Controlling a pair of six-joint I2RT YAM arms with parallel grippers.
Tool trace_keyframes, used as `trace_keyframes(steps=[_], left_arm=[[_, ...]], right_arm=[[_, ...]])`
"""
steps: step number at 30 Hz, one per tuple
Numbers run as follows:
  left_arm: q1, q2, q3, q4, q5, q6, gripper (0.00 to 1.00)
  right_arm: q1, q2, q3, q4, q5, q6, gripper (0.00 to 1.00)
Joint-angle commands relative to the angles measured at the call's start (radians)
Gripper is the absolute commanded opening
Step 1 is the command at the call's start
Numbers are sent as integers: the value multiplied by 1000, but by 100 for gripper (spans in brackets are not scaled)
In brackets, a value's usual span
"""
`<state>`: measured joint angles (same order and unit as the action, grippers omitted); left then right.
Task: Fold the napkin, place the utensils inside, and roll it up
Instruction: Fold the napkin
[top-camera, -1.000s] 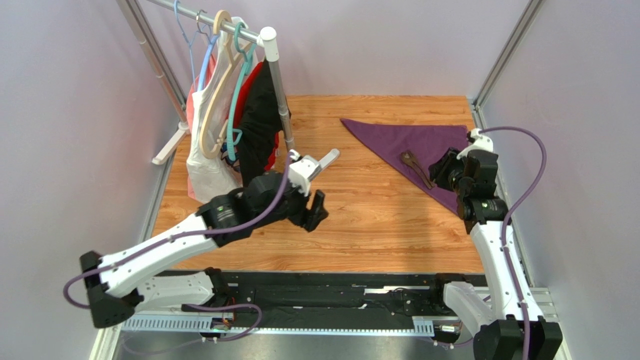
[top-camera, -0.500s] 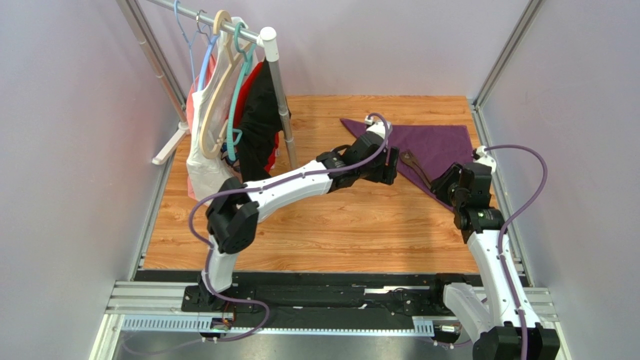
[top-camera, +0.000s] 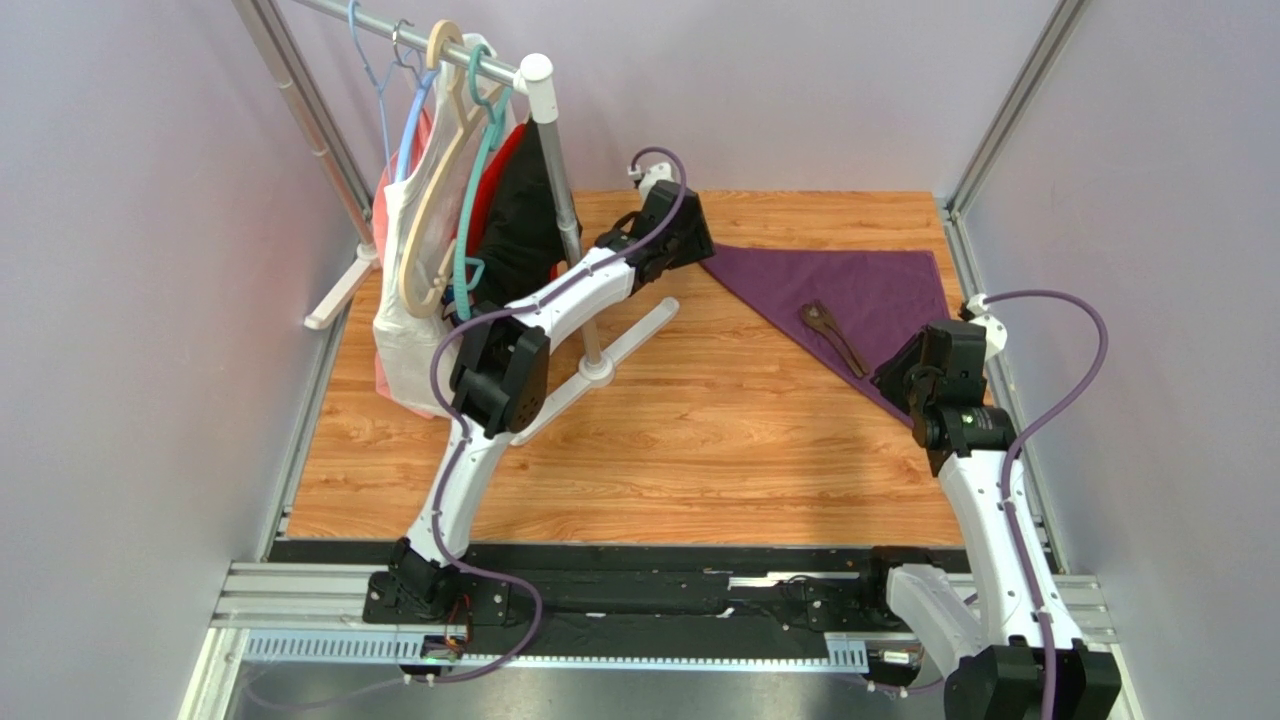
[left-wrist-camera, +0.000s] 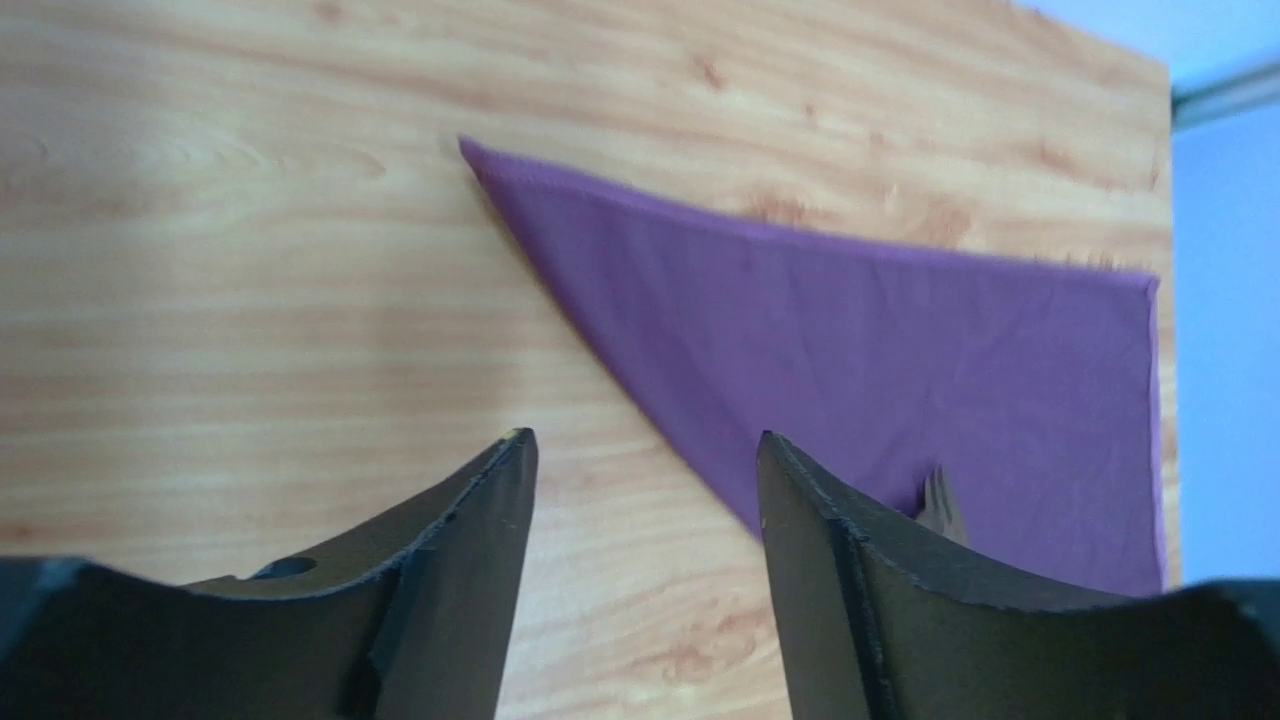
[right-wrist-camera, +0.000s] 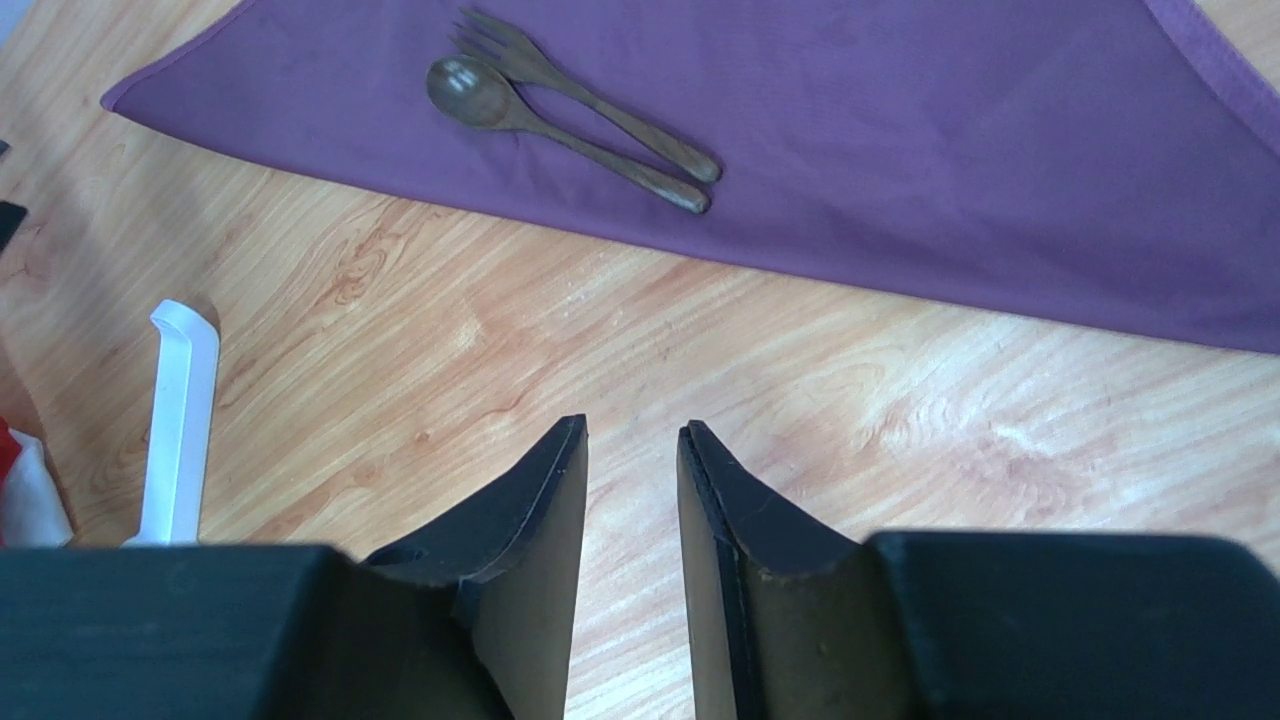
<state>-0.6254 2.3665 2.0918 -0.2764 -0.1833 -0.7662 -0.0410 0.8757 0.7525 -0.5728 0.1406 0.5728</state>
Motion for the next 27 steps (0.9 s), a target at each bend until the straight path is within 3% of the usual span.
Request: trace_keyframes(steps=[1, 7, 12, 27], left_arm=[[16, 69, 125, 17, -3, -51, 63], [23, 174, 241, 11, 28, -65, 62], [21, 184, 235, -14, -70, -93, 62], [75, 322, 286, 78, -25, -228, 59]], right_arm=[[-3, -3, 67, -103, -9, 82, 32], [-3, -40, 145, -265, -15, 120, 31], [-3, -98, 163, -383, 5, 171, 31], [-3, -118, 239, -479, 42, 295, 30]])
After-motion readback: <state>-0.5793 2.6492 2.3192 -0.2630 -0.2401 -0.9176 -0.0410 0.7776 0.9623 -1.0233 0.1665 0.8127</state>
